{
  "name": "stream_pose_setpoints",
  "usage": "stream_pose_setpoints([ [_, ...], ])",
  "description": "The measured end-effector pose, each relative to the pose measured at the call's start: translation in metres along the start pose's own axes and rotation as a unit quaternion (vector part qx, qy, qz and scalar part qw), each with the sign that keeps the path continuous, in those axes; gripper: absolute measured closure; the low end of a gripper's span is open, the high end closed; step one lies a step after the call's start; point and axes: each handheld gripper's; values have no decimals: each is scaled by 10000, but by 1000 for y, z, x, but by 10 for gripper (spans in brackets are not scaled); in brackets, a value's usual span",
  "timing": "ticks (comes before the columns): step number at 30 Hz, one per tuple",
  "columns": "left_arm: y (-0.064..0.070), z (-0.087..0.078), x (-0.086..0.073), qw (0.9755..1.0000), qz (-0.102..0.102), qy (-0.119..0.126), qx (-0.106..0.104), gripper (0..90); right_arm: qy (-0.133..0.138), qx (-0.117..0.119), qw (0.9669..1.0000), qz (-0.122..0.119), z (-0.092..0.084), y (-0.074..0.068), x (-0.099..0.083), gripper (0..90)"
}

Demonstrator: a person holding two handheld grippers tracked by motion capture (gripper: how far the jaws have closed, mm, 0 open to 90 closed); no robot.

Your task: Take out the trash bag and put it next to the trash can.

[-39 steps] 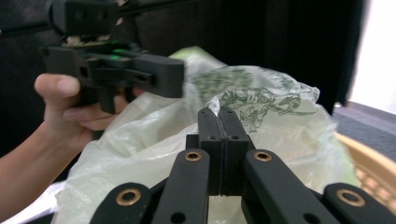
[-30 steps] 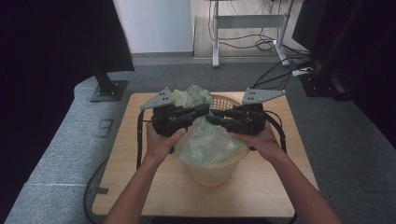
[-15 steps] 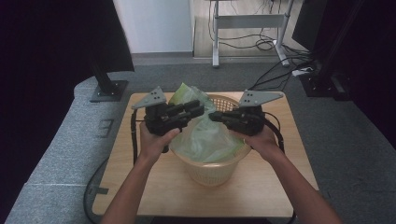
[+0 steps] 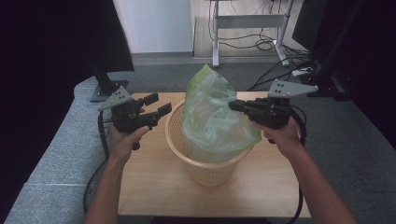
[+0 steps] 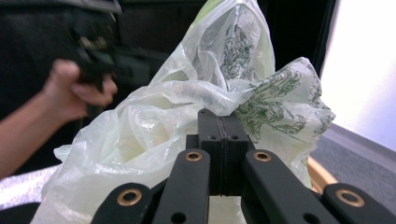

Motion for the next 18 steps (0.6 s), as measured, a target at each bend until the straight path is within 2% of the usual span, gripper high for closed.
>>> stream_pose_setpoints([
  [2,-1,7,-6,9999,-12,-125,-114,279,82,9,10000,-22,-1,-1,6,895],
  [5,4,17,-13,9988,139,-299,-362,224,148,11,9999,-70,0,-3,14,895],
  [10,26,33,-13,9944,496,-487,-790,149,177,45,9997,-151,8,-8,23,895],
  [13,34,36,-12,9935,583,-483,-845,134,183,52,9997,-182,13,-10,26,895],
  [15,46,38,-7,9915,705,-431,-1009,125,167,74,9996,-195,20,-13,27,895],
  [16,46,38,-7,9915,705,-431,-1009,116,167,74,9996,-195,20,-13,27,895],
  [18,52,40,-3,9899,765,-373,-1133,110,140,106,9996,-207,25,-14,26,895],
])
Point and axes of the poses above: each handheld gripper's, and its own axes: z roughly forward along the jaws, x roughly out of its top, y roughly to its right, and after that the axes turned 10 degrees about x, right-handed
